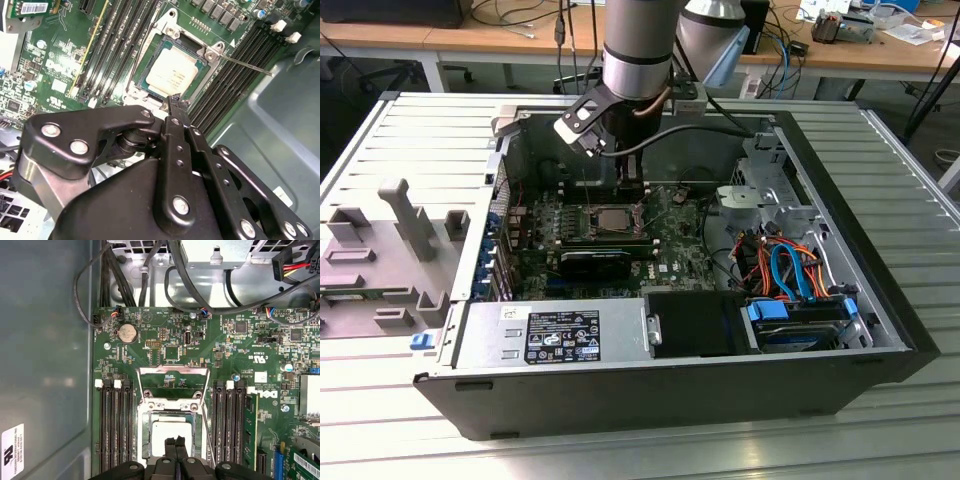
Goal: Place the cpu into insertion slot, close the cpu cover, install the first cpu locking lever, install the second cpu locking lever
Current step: 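Place the cpu into insertion slot, then close the cpu cover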
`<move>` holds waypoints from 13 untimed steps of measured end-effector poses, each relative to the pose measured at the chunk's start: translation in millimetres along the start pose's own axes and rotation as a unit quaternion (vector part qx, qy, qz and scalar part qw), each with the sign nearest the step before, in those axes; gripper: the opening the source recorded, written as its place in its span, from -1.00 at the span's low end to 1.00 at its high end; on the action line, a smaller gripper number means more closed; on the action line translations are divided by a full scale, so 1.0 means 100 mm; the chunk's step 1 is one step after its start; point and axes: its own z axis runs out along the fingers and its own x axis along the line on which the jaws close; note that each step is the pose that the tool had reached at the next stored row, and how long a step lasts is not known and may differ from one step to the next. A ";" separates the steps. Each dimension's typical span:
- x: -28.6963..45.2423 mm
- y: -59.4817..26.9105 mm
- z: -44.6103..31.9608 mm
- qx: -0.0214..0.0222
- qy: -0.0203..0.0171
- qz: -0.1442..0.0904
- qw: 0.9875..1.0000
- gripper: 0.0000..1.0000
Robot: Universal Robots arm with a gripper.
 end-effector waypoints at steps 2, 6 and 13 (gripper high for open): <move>0.001 0.000 -0.004 0.000 0.000 0.000 1.000 -0.79; 0.000 0.000 -0.006 0.000 0.000 0.000 1.000 -0.79; -0.020 0.000 -0.008 0.000 0.000 0.000 1.000 -0.79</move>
